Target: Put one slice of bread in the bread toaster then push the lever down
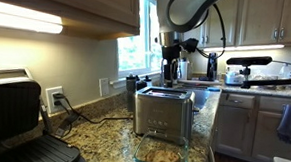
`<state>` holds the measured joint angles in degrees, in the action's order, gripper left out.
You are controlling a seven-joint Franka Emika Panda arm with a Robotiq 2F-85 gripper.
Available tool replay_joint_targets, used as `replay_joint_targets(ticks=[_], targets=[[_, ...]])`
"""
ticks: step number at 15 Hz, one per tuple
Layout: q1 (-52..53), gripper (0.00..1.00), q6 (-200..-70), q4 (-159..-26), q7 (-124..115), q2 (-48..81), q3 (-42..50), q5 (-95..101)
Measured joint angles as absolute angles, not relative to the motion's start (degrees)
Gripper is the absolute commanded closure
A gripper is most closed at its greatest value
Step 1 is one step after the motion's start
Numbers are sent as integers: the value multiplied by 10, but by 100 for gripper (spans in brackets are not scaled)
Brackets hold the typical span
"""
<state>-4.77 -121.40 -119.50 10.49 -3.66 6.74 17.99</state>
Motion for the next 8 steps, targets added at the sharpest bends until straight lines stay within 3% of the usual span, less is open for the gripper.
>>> replay_joint_targets(ticks=[8], targets=[[-56, 0, -1214, -1221, 109, -72, 79, 180]])
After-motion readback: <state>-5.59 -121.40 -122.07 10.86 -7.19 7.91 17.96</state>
